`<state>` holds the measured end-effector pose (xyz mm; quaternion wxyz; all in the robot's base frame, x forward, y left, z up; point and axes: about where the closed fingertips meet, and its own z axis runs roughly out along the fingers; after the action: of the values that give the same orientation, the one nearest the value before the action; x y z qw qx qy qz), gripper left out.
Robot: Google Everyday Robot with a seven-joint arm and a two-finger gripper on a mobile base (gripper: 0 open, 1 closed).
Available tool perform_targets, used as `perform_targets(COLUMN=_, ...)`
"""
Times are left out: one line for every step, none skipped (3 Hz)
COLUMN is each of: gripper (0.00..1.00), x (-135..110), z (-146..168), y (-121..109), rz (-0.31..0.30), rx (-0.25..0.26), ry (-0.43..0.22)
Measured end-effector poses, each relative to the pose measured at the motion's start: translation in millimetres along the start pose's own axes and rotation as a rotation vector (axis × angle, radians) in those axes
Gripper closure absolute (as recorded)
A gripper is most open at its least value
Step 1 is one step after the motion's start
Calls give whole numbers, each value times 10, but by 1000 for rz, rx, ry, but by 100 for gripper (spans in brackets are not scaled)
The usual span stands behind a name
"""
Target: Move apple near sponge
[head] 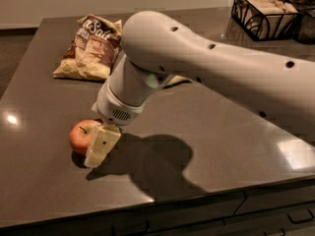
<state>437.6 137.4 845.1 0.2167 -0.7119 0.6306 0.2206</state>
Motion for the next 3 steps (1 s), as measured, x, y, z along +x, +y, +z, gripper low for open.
perform_targets(gripper=41, x=-43, z=-11, y=-8, rz=-11, rx=-12, ry=-10)
perform_targets(gripper=72, x=-92, z=-121, y=-47, rz=-19, rx=3, ry=-22)
perform_targets(gripper=95, x=-40, z=-335, y=-201, rz=9, rx=58, ry=-23)
